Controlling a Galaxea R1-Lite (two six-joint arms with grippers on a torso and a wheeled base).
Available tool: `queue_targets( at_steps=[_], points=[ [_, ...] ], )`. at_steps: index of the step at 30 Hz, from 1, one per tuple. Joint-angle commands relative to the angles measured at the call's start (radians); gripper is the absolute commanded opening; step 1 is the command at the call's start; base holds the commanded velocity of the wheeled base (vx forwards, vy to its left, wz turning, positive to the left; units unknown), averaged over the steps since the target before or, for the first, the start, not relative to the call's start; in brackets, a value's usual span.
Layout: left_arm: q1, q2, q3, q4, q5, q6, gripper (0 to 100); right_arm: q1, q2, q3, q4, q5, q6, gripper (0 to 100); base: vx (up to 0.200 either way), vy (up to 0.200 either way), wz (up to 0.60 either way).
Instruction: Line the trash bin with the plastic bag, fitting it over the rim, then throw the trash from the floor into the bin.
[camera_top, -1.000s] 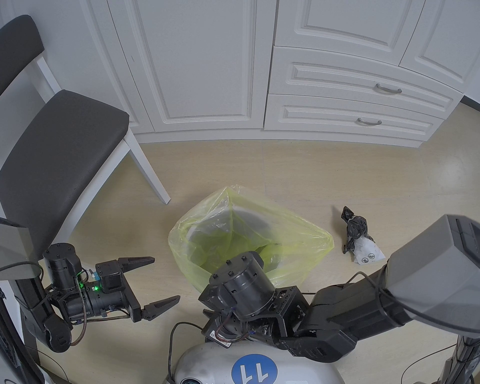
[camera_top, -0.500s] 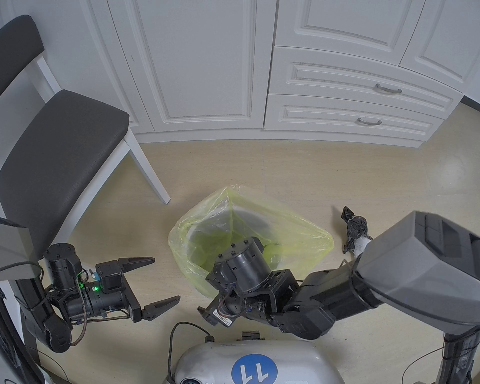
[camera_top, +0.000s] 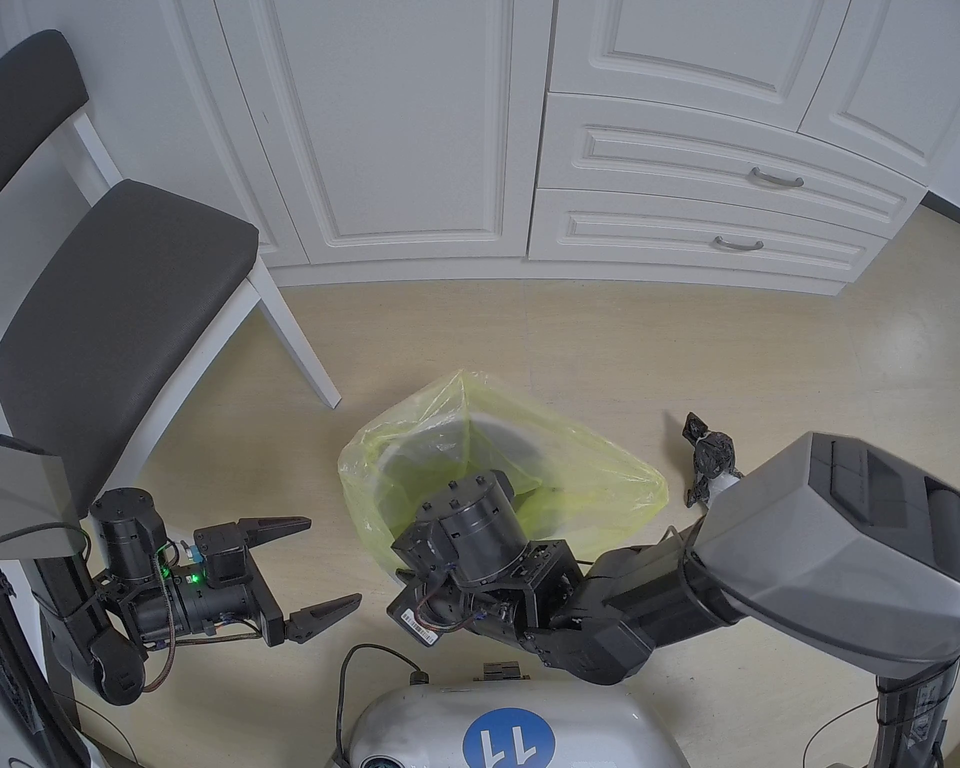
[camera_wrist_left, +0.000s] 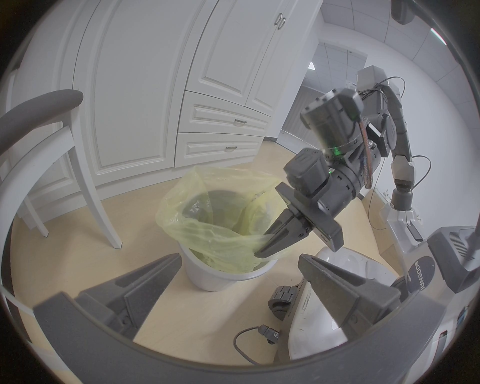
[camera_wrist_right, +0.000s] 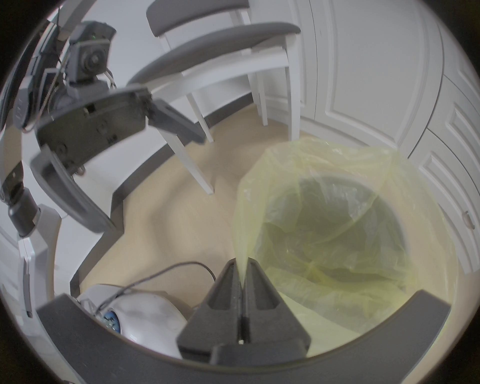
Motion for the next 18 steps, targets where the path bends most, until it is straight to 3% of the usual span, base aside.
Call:
queue_targets(
  at_steps=[1,18],
  points=[
    [0.001,0.001,0.000,-0.001,0.000,0.002,100,0.028,-0.021,0.008,-0.043,0.001,0.005,0,0.000,0.000,0.00],
    [-0.001,0.002,0.000,-0.001,0.000,0.000,100,0.062,0.050,0.083,-0.054,0.000,0.059,0,0.000,0.000,0.00]
  ],
)
